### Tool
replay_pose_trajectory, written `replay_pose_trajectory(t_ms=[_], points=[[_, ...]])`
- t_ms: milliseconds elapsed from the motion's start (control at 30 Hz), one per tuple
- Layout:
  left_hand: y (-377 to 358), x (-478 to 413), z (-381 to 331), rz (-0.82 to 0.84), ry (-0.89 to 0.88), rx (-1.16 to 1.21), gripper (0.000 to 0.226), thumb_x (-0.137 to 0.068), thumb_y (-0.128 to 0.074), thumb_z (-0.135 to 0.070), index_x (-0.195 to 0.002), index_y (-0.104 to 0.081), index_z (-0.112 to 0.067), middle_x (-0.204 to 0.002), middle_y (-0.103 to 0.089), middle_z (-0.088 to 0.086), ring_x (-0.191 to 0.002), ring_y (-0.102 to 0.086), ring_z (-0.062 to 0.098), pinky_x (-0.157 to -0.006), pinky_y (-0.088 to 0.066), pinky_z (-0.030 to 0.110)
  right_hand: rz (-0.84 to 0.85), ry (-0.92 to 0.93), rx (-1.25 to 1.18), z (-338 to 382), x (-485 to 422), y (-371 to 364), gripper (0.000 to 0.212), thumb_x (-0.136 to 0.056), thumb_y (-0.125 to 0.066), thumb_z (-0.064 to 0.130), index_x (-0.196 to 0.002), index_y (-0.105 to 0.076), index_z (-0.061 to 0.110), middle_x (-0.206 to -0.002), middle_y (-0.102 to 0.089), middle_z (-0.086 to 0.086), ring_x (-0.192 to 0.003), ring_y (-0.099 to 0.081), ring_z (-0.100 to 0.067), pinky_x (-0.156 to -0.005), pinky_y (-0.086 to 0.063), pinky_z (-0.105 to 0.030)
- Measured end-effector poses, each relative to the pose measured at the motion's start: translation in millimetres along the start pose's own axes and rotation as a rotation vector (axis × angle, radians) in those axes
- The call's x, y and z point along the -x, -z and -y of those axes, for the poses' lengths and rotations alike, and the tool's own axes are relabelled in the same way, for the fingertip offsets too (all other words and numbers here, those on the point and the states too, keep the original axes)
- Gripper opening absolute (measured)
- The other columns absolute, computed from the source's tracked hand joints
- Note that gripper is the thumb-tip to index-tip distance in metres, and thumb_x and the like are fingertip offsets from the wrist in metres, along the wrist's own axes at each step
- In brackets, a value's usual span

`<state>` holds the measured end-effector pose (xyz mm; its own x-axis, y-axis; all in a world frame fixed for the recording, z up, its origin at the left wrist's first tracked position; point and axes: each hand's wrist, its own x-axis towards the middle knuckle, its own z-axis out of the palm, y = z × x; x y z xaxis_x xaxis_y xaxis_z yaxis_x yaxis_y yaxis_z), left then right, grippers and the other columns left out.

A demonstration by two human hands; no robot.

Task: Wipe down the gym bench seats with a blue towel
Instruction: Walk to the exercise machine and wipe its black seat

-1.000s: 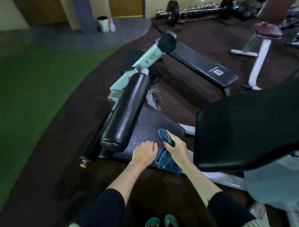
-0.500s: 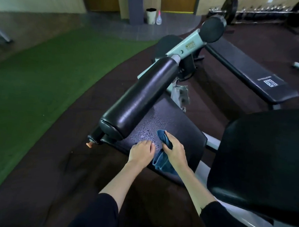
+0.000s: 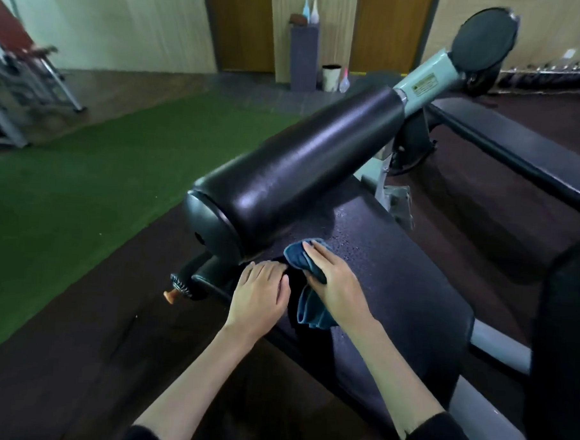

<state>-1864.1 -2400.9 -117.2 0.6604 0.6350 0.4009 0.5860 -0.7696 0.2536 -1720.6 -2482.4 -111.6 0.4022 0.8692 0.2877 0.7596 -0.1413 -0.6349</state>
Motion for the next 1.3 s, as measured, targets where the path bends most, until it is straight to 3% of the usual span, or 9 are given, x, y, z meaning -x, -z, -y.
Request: replay_pose_trajectory(t_ms=[267,333,433,667,867,1000,1100,1233,1300], points=[[-34,19,27,-0.246,-0.088,-0.025,0.038,-0.094,-0.036,-0.028,-0.114,-0.065,-0.012,-0.113,-0.066,0.000,-0.113,-0.057,0.016,-0.109,-0.032,0.038,-0.044,0.187,0.189,-37,-12,-50,0.051,-0.095,-0.046,0.035,-0.144,-0.035,0.028,-0.150,-0.036,0.004,-0.136,-0.035,-0.031,-0.108,-0.034,-0.050],[-38,25,33,-0.303,-0.116,-0.004,0.037,-0.094,-0.036,-0.026,-0.115,-0.064,-0.012,-0.114,-0.065,0.000,-0.114,-0.055,0.016,-0.110,-0.028,0.037,-0.055,0.158,0.226,-39,-13,-51,0.051,-0.096,-0.035,0.049,-0.144,-0.031,0.035,-0.153,-0.030,0.009,-0.141,-0.026,-0.028,-0.112,-0.026,-0.048],[-43,33,43,-0.358,-0.128,0.005,0.037,-0.095,-0.037,-0.025,-0.118,-0.062,-0.011,-0.120,-0.062,0.000,-0.120,-0.050,0.015,-0.114,-0.022,0.039,-0.039,0.070,0.272,-37,-17,-50,0.048,-0.097,-0.029,0.051,-0.144,-0.024,0.044,-0.157,-0.015,0.013,-0.145,-0.007,-0.029,-0.116,-0.013,-0.046],[-53,43,58,-0.419,0.030,0.072,0.048,-0.096,-0.030,-0.028,-0.138,-0.043,-0.010,-0.142,-0.044,0.003,-0.136,-0.030,0.014,-0.119,-0.002,0.037,-0.086,0.062,0.214,-20,-24,-59,0.045,-0.099,-0.034,0.041,-0.144,-0.032,0.034,-0.156,-0.022,0.004,-0.138,-0.024,-0.032,-0.114,-0.020,-0.043],[-62,48,56,-0.404,0.070,0.106,0.054,-0.096,-0.025,-0.029,-0.146,-0.028,-0.008,-0.149,-0.034,0.004,-0.141,-0.019,0.010,-0.119,0.000,0.035,0.005,0.391,0.246,7,-5,-78,0.047,-0.096,-0.037,0.040,-0.142,-0.038,0.030,-0.151,-0.035,0.006,-0.132,-0.035,-0.030,-0.112,-0.028,-0.042],[-62,46,57,-0.391,0.073,0.103,0.057,-0.094,-0.024,-0.029,-0.147,-0.025,-0.008,-0.151,-0.031,0.005,-0.142,-0.016,0.011,-0.119,0.002,0.035,0.128,0.498,0.175,-4,0,-62,0.045,-0.098,-0.042,0.033,-0.143,-0.035,0.034,-0.153,-0.027,0.015,-0.140,-0.022,-0.018,-0.117,-0.015,-0.031],[-61,44,56,-0.394,0.074,0.108,0.056,-0.095,-0.025,-0.033,-0.146,-0.029,-0.010,-0.151,-0.032,0.003,-0.142,-0.017,0.011,-0.119,0.000,0.037,0.132,0.450,0.148,-16,-13,-49,0.044,-0.099,-0.039,0.034,-0.143,-0.033,0.036,-0.153,-0.025,0.016,-0.141,-0.016,-0.011,-0.115,-0.003,-0.024],[-59,44,55,-0.381,0.079,0.065,0.054,-0.094,-0.027,-0.032,-0.142,-0.038,-0.009,-0.147,-0.038,0.004,-0.140,-0.023,0.016,-0.119,0.002,0.035,0.058,0.216,0.143,-26,-45,-48,0.044,-0.099,-0.035,0.039,-0.143,-0.031,0.039,-0.153,-0.024,0.017,-0.140,-0.019,-0.025,-0.114,-0.017,-0.037],[-58,43,54,-0.370,0.087,0.040,0.054,-0.094,-0.026,-0.032,-0.141,-0.040,-0.008,-0.147,-0.038,0.005,-0.140,-0.022,0.017,-0.118,0.004,0.033,0.001,0.183,0.180,-23,-50,-54,0.044,-0.099,-0.036,0.038,-0.143,-0.032,0.037,-0.153,-0.027,0.014,-0.136,-0.024,-0.028,-0.111,-0.024,-0.040]])
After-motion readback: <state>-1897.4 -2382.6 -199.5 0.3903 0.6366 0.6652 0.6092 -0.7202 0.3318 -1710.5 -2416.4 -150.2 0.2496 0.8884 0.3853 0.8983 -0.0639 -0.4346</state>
